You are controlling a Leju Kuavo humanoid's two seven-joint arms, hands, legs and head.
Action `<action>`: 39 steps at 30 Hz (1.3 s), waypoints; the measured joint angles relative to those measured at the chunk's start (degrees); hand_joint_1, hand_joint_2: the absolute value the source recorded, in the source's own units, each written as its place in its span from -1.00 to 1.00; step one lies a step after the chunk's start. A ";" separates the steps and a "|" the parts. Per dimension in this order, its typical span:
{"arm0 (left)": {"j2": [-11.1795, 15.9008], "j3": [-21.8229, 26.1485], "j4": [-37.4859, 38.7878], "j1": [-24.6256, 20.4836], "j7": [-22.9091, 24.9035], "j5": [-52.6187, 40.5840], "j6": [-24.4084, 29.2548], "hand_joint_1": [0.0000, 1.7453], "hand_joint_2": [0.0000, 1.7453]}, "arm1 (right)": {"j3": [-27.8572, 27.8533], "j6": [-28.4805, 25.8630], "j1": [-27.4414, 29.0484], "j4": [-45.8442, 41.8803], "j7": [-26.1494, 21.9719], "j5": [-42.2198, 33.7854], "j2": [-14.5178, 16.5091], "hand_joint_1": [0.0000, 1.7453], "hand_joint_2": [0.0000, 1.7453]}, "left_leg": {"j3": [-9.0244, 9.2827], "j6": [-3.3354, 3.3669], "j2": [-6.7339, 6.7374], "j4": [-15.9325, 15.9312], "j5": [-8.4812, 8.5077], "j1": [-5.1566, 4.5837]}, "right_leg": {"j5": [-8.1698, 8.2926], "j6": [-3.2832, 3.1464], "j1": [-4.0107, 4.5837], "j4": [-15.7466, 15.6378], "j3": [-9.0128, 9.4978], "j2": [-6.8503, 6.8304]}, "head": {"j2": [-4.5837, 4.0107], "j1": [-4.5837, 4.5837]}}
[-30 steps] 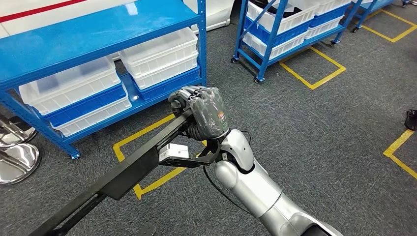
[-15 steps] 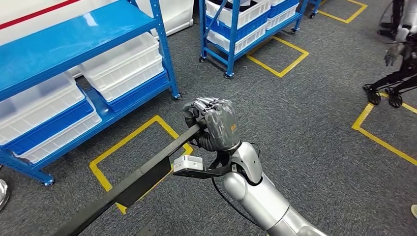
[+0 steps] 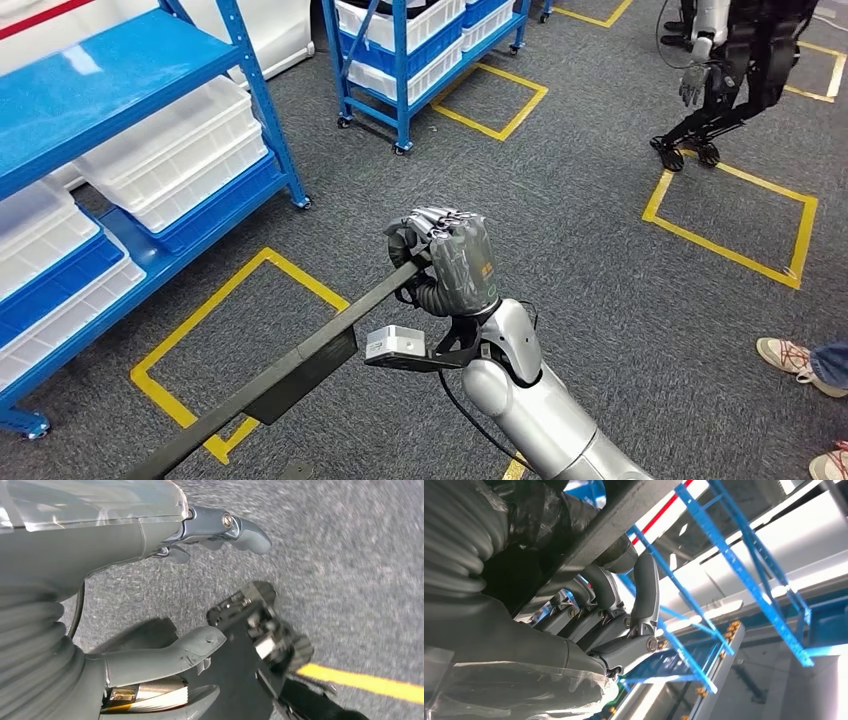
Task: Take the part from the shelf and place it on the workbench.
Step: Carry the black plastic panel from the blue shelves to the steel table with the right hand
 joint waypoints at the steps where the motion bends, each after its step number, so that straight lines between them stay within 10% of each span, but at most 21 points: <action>1: 0.03 0.02 0.00 -0.08 -0.02 0.10 -0.10 -1.00 1.00 | 0.00 0.03 -0.08 -0.01 -0.02 0.01 0.03 1.00 1.00 | -0.08 -0.36 0.52 0.46 -0.32 -0.20 | 0.90 -0.22 0.17 -3.16 1.75 -1.40 | 0.00 -0.02; 3: 0.12 0.06 0.00 -0.20 -0.05 0.26 -0.33 -1.00 1.00 | -0.01 0.11 -0.27 -0.03 -0.05 0.00 0.11 1.00 1.00 | -0.10 -1.07 1.56 1.04 -0.80 -0.57 | 1.09 -0.91 0.57 -6.00 3.10 -2.87 | 0.00 -0.11; 6: 0.21 0.10 -0.01 -0.36 -0.07 0.30 -0.52 -1.00 1.00 | -0.02 0.45 -0.43 -0.04 -0.08 -0.02 0.19 1.00 1.00 | 0.20 -1.98 2.63 1.25 -1.37 -0.42 | 1.32 -2.04 0.71 -6.07 2.86 -0.91 | 0.00 -0.18; 12: 0.43 0.40 0.00 -0.34 0.07 0.00 -0.10 -1.00 1.00 | -0.01 1.44 -1.00 0.30 -0.22 -0.04 1.05 1.00 1.00 | -6.54 -2.53 -3.31 16.26 -8.93 -0.06 | 2.02 -3.39 0.83 -6.27 2.42 3.34 | 0.00 -0.19; 16: 0.60 0.41 0.00 -0.15 0.20 -0.77 -0.02 -1.00 1.00 | 0.00 2.09 -1.00 0.72 -0.17 -0.20 1.52 1.00 1.00 | -2.52 -0.90 -6.13 6.73 -2.49 -0.34 | 2.27 -3.34 1.21 -6.24 2.43 6.31 | 0.00 -0.18; 19: 0.95 0.41 0.00 0.03 0.37 -0.85 0.19 -1.00 1.00 | 0.05 2.30 -1.03 0.78 -0.09 -0.22 2.21 1.00 1.00 | -0.22 -0.01 -8.73 1.53 -1.31 -0.54 | 2.74 -2.59 0.85 -6.29 1.97 8.02 | 0.00 -0.18; 23: 1.16 0.43 -0.01 0.10 0.48 -0.81 0.39 -1.00 1.00 | 0.11 2.49 -1.03 0.81 -0.02 -0.22 2.42 1.00 1.00 | 0.79 0.43 -6.21 -0.78 -0.18 -0.21 | 1.58 -1.23 0.93 -4.66 0.81 6.69 | 0.00 -0.08; 27: 1.30 0.44 0.00 0.47 0.52 -0.67 0.44 -1.00 1.00 | 0.22 2.54 -0.96 1.05 -0.02 -0.23 2.55 1.00 1.00 | 0.87 0.71 -3.02 -1.10 -0.06 -0.15 | -4.07 -0.38 0.47 6.89 -4.47 2.58 | 0.00 0.05; 31: 1.18 0.58 0.00 0.54 0.35 -0.37 0.49 -1.00 1.00 | 0.28 2.97 -1.01 1.50 -0.02 -0.27 2.70 1.00 1.00 | 0.73 -0.23 -0.21 0.10 -1.11 0.12 | 0.39 0.33 -0.04 -0.78 0.14 -0.40 | 0.00 0.05; 33: 0.91 0.82 0.00 0.60 0.21 -0.31 0.45 -1.00 1.00 | 0.37 3.16 -1.17 1.80 -0.02 -0.31 2.99 1.00 1.00 | 0.61 -1.08 0.88 1.04 -1.87 -0.10 | 1.25 -0.24 0.28 -5.09 2.38 -1.91 | 0.00 0.00; 36: 0.34 1.09 0.00 0.71 0.04 -0.36 0.20 -1.00 1.00 | 0.44 3.13 -1.21 2.43 0.02 -0.31 3.18 1.00 1.00 | 0.85 -1.94 2.24 1.26 -2.33 -0.19 | 1.07 -1.52 0.50 -5.43 2.18 -0.54 | 0.00 -0.04; 39: -0.08 1.13 0.00 0.81 -0.25 -0.71 0.07 -1.00 1.00 | 0.44 2.95 -1.17 2.89 0.01 -0.48 3.21 1.00 1.00 | -0.69 -2.57 -0.81 5.35 -5.56 0.17 | 1.41 -2.45 0.18 -5.70 2.19 1.21 | 0.00 -0.06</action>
